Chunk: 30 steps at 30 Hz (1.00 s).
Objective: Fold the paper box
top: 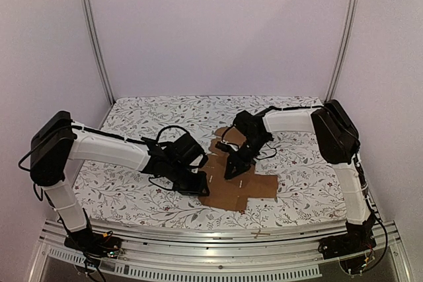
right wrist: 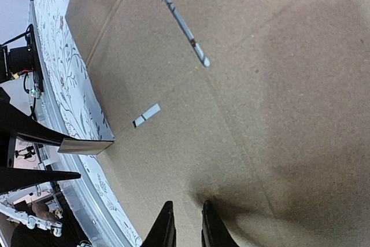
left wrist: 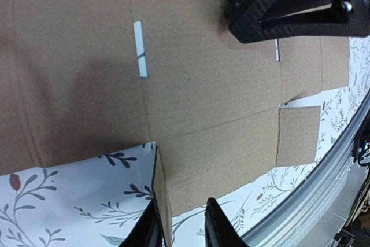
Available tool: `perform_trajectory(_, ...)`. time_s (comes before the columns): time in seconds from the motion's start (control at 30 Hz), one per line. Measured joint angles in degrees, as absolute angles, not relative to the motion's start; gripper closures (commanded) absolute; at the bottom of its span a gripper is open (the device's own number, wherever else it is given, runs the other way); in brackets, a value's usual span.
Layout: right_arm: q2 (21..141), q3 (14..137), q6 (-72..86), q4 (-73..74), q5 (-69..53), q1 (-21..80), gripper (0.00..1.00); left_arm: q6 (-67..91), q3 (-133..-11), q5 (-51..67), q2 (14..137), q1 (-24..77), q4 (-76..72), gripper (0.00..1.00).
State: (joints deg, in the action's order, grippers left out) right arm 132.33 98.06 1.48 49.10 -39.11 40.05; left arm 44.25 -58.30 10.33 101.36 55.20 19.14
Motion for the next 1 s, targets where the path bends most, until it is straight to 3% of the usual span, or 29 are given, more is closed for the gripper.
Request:
perform_trajectory(0.7,134.3,98.3,4.3,48.2,-44.7,39.4,0.88,48.3,-58.6,14.4,105.4,58.8,14.0,0.73)
perform_trajectory(1.0,134.2,98.2,4.0,48.1,-44.8,39.4,0.86,50.5,-57.9,13.2,104.6,59.7,14.5,0.95)
